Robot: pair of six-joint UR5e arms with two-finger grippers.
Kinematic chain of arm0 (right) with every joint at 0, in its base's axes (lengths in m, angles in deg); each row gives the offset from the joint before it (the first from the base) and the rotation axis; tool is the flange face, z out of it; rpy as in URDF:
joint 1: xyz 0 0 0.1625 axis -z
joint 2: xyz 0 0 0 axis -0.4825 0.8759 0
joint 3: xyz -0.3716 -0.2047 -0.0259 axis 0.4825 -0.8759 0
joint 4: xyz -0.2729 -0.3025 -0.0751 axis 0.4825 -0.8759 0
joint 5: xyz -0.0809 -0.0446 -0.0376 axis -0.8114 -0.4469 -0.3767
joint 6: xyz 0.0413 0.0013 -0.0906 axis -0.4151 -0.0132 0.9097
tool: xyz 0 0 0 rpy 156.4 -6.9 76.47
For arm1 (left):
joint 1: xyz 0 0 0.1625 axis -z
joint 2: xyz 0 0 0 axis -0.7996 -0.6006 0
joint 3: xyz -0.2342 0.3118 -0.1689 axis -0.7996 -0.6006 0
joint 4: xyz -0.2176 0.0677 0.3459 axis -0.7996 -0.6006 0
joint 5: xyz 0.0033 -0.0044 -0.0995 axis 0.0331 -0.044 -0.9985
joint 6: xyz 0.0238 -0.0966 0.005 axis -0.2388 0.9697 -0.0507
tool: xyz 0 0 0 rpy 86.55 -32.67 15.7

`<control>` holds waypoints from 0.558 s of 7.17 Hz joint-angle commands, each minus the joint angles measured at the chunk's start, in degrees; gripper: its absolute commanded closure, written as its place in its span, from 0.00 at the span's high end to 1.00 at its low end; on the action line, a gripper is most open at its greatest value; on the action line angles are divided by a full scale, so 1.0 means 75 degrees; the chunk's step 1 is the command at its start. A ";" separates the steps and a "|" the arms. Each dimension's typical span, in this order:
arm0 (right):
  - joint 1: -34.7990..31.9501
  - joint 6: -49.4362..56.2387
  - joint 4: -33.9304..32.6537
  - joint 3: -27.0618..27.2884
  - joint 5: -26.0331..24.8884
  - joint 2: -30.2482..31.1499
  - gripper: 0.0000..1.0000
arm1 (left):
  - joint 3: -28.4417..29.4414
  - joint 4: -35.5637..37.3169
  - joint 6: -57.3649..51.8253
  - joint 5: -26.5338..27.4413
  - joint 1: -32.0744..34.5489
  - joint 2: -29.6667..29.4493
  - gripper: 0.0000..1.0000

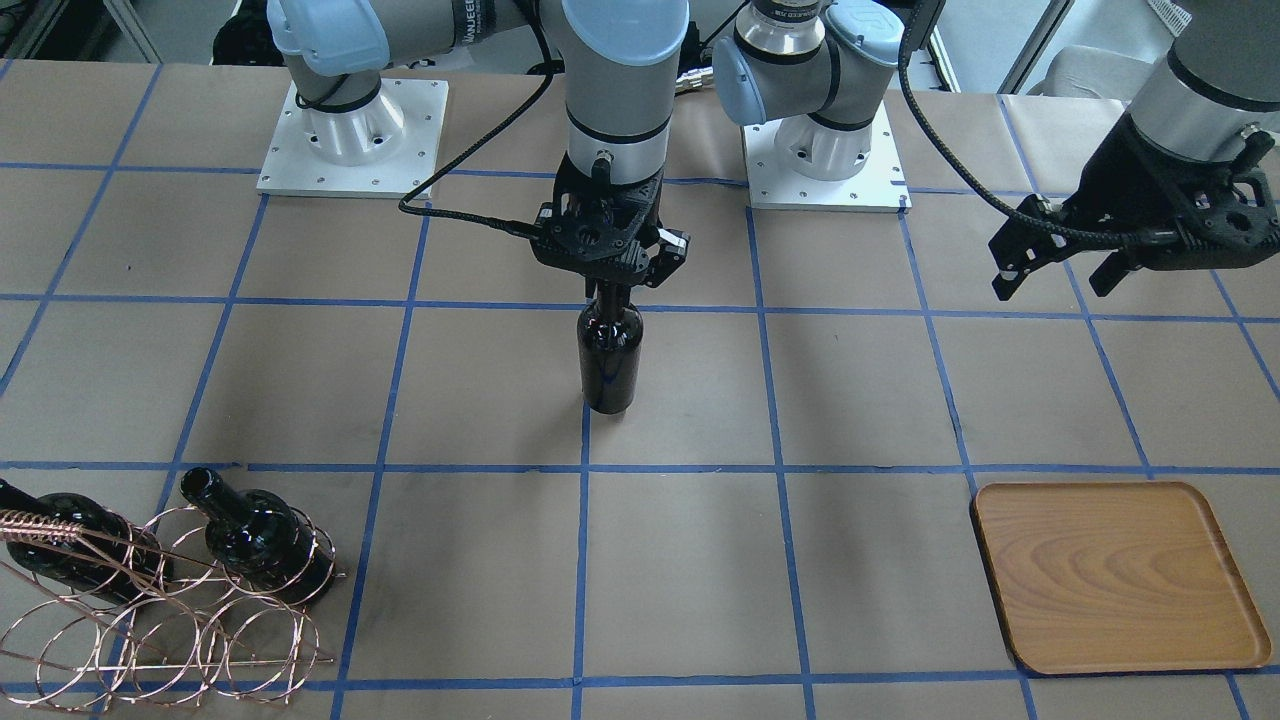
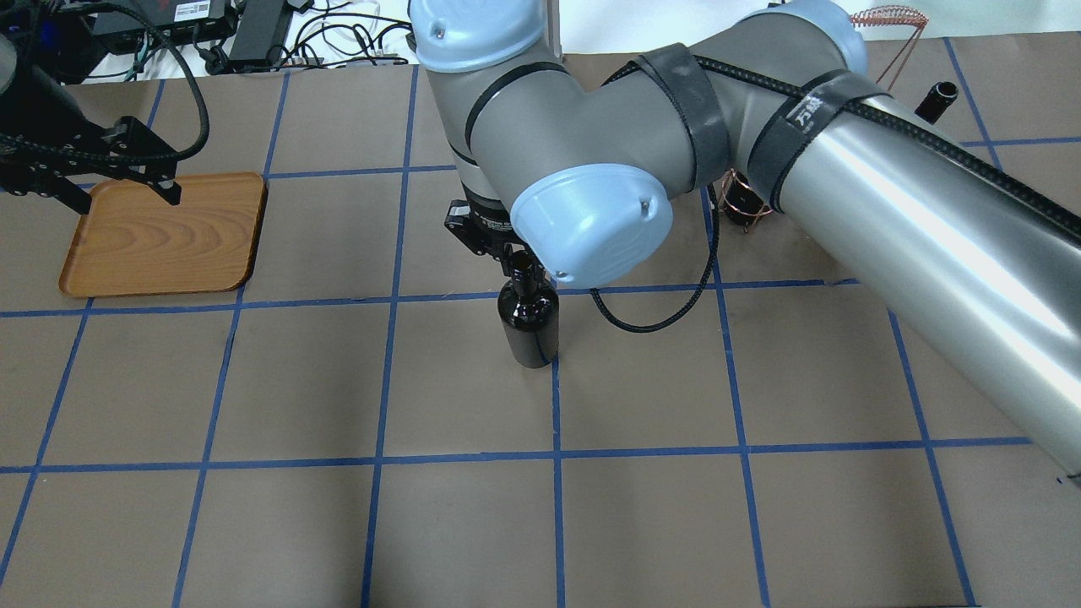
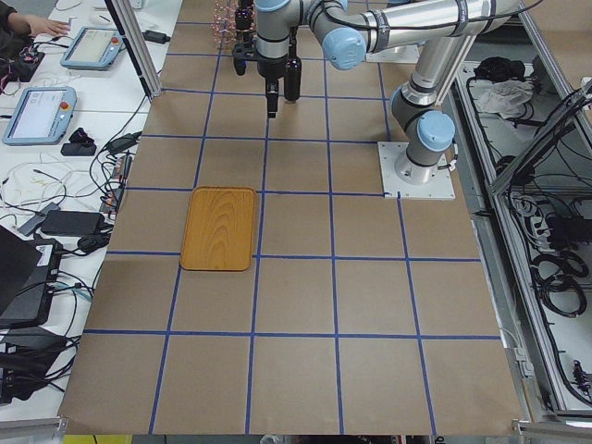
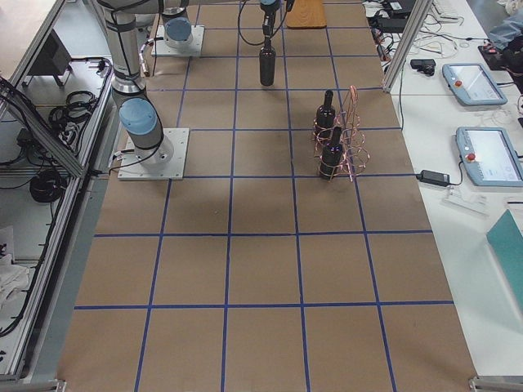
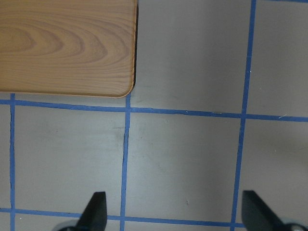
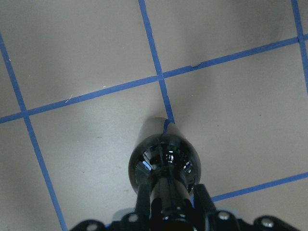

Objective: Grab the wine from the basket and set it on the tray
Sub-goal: 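Open the right gripper and withdraw it back toward the rack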

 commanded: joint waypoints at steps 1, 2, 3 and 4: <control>0.0000 0.0086 -0.0138 0.0005 -0.0004 -0.0035 0.98 | -0.0002 -0.0014 0.0000 0.0002 0.0017 -0.0026 1.00; 0.0000 0.0097 -0.0150 0.0005 -0.0004 -0.0035 0.99 | -0.0002 -0.0025 0.0000 -0.0009 0.0028 -0.0038 1.00; 0.0000 0.0097 -0.0196 -0.0007 -0.0015 -0.0035 0.99 | -0.0013 -0.0048 0.0000 -0.0033 0.0086 -0.0084 1.00; 0.0012 0.0364 -0.0452 -0.0030 -0.0166 0.0046 0.99 | 0.0010 0.0114 -0.0012 -0.0044 0.0377 -0.0120 1.00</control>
